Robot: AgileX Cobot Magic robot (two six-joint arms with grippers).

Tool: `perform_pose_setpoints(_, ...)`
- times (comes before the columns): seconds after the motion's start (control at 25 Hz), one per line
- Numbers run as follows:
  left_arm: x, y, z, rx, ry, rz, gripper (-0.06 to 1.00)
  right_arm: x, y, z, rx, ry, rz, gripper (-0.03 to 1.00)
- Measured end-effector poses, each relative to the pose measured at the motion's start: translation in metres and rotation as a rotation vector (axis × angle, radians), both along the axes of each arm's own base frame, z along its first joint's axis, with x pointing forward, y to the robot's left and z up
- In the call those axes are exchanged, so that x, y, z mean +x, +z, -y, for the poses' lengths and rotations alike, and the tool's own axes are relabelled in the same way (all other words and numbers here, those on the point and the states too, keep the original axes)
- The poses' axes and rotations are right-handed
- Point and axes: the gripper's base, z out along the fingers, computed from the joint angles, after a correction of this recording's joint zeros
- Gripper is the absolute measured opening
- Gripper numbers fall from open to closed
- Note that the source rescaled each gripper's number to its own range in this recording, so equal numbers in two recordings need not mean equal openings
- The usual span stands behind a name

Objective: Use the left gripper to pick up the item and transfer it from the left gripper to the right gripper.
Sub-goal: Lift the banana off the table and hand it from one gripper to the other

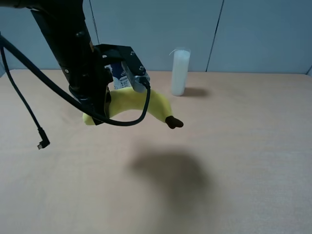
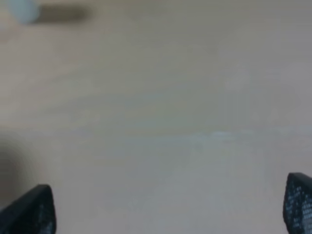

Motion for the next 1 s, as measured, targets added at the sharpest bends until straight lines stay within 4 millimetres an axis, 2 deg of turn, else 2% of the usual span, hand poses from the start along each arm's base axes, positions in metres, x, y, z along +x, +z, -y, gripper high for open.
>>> perform_pose_setpoints(0.24, -0.004, 0.007, 0.020, -0.069, -0.105, -0.002, 0.00, 0.047, 0.028, -0.014, -0.022, 0.260, -0.068, 1.00)
perform_pose_setpoints(0.36, -0.006, 0.006, 0.023, -0.077, -0.115, -0.010, 0.00, 0.067, 0.035, -0.033, -0.035, 0.444, -0.095, 1.00)
perform_pose_setpoints(0.52, -0.006, 0.006, 0.023, -0.078, -0.117, -0.009, 0.00, 0.081, 0.041, -0.064, -0.060, 0.664, -0.089, 1.00)
perform_pose_setpoints(0.76, -0.006, 0.006, 0.023, -0.078, -0.117, -0.009, 0.00, 0.094, 0.031, -0.113, -0.096, 0.887, -0.102, 1.00)
perform_pose_setpoints(1.0, -0.005, 0.006, 0.023, -0.081, -0.116, -0.005, 0.00, 0.113, 0.016, -0.146, -0.152, 0.950, -0.109, 1.00)
